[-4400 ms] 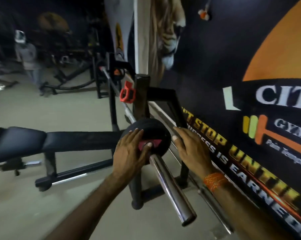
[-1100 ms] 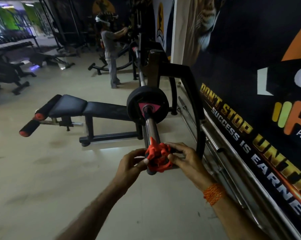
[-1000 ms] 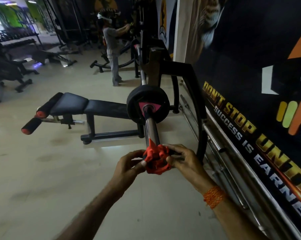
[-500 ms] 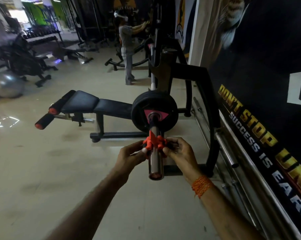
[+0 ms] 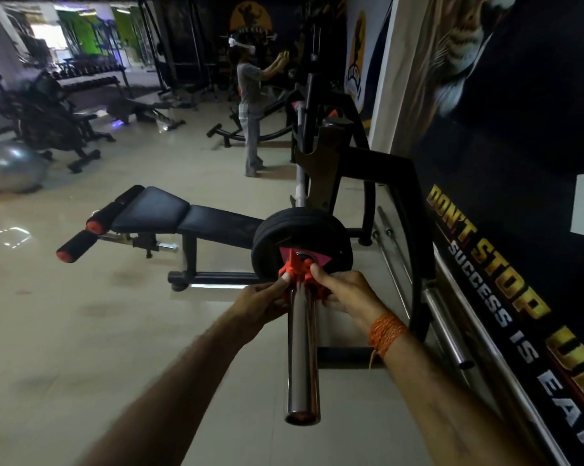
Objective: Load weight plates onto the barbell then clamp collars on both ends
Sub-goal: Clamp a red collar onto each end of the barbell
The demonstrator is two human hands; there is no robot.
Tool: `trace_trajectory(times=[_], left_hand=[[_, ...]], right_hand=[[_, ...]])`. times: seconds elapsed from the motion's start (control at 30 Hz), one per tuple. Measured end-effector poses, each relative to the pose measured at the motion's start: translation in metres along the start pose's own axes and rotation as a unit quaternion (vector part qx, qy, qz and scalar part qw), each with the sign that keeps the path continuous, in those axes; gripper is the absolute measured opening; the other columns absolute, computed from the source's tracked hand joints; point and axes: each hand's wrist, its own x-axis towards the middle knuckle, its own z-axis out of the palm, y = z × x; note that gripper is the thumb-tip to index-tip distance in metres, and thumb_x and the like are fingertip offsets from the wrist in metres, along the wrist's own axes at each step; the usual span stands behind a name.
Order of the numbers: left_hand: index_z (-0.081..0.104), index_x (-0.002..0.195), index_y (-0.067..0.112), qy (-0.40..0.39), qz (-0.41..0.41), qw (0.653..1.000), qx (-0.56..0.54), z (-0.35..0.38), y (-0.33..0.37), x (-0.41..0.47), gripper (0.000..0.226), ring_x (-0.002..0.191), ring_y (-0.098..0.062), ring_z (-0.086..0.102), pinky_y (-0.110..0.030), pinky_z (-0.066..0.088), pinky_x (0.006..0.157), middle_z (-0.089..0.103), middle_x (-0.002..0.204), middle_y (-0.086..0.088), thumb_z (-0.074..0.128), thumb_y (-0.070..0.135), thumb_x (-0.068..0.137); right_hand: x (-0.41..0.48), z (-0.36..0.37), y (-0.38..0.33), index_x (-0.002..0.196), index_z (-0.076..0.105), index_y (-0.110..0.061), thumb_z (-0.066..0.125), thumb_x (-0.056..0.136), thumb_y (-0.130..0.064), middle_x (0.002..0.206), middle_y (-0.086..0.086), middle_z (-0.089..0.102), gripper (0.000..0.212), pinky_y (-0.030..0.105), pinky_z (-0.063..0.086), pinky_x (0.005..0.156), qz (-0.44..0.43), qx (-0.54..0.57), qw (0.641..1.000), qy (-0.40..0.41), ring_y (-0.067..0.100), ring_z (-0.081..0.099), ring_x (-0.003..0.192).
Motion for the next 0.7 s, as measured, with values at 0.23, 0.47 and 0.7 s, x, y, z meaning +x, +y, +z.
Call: trace_trajectory(times=[0.23,0.47,0.7], left_hand=[[0.063,0.114,-0.001,0.004,-0.006,1.000,-0.026,-0.004,0.008,0.025,0.038,0.088,-0.020,0.078,-0.022,0.061,0.069,0.080,0.088,-0.010,0.066,0.031,0.095],[0.067,0.117,0.004,0.018,-0.002,1.000,-0.005,-0.009,0.004,0.036,0.054,0.098,-0.023,0.076,-0.031,0.058,0.085,0.079,0.103,-0.012,0.075,0.046,0.083],[0.067,0.100,0.008,0.024,-0.002,1.000,-0.009,-0.007,0.008,0.034,0.039,0.086,-0.021,0.077,-0.028,0.058,0.074,0.079,0.088,-0.009,0.076,0.041,0.081]], right_hand=[[0.018,0.019,-0.054,0.152,0.034,-0.011,0.066,0.077,-0.074,0.148,0.020,0.049,0.103,0.044,0.052,0.089,0.098,-0.090,0.991,-0.005,0.040,0.052,0.131],[0.027,0.036,-0.064,0.146,0.040,-0.011,0.075,0.079,-0.060,0.143,0.018,0.051,0.090,0.050,0.046,0.099,0.121,-0.117,0.986,0.019,0.037,0.050,0.131],[0.028,0.016,-0.062,0.146,0.044,-0.012,0.078,0.075,-0.061,0.111,0.021,0.065,0.092,0.050,0.053,0.100,0.131,-0.056,0.989,0.026,0.036,0.066,0.102]])
